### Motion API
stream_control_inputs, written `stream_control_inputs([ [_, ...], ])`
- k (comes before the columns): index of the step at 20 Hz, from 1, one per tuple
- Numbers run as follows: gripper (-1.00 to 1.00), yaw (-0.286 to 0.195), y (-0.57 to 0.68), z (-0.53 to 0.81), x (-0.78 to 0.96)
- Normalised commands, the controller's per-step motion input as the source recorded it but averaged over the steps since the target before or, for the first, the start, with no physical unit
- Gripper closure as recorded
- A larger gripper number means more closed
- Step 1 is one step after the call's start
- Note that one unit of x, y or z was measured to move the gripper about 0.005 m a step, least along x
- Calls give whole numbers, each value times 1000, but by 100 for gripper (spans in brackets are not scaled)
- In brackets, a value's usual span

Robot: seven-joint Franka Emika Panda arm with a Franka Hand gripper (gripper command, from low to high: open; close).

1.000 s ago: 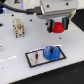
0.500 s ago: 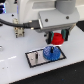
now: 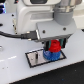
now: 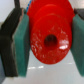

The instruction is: Insert the blue gear onto the right peg, followed by the red gear

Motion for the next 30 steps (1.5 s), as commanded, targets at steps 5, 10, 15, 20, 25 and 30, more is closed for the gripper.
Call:
stream_control_inputs([
  [5,100,0,-19,-22,109],
  [10,100,0,15,48,12],
  [15,100,0,8,132,10],
  [20,100,0,8,116,19],
  [25,100,0,25,167,-8],
  [30,100,0,-49,4,38],
])
